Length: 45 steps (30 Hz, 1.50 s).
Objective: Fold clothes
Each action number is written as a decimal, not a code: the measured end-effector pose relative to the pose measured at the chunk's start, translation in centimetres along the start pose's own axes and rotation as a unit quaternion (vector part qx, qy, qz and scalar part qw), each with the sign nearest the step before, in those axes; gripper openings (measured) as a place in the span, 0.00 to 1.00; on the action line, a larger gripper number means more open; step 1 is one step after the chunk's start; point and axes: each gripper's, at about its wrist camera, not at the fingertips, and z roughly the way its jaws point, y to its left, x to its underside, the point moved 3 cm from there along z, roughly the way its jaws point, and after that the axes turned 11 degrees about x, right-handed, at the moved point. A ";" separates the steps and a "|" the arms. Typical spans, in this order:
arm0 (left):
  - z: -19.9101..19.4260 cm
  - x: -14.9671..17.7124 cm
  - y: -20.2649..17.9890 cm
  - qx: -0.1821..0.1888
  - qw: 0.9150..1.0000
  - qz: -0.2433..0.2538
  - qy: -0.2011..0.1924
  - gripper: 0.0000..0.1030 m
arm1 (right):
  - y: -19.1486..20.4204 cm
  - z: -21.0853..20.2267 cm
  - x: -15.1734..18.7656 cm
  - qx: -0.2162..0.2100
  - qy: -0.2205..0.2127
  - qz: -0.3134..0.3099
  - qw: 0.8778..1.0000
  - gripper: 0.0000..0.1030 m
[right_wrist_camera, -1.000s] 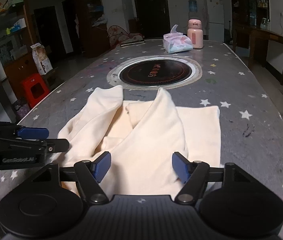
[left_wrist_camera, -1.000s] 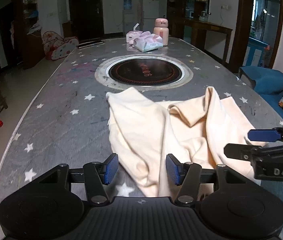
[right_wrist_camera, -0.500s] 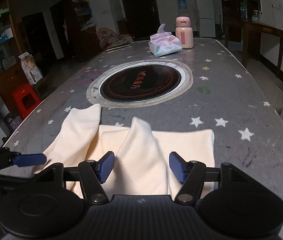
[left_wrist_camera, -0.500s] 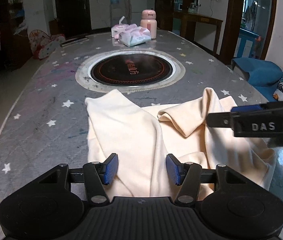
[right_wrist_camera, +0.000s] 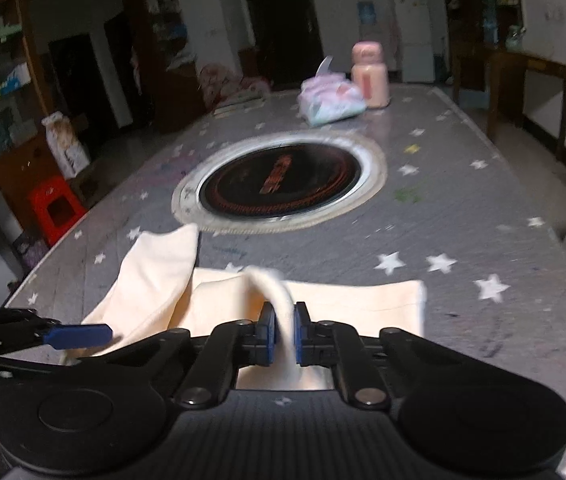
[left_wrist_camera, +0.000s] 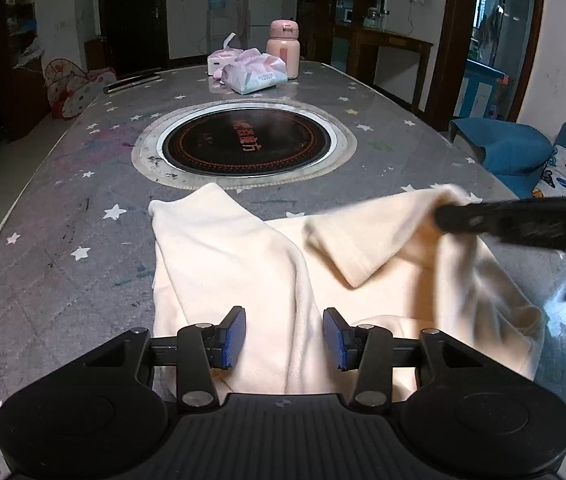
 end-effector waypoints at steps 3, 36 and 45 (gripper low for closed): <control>-0.1 0.1 0.2 0.005 1.000 -0.004 -0.006 0.17 | -1.1 -1.8 0.2 0.010 -0.018 0.008 1.000 0.07; -1.6 0.9 0.4 0.019 0.999 -0.014 -0.027 0.03 | -8.9 -8.6 6.5 0.134 -0.011 0.078 0.988 0.35; -8.9 2.1 2.6 -0.013 0.994 -0.051 -0.094 0.02 | -5.1 -6.0 7.0 0.087 0.020 0.025 0.996 0.43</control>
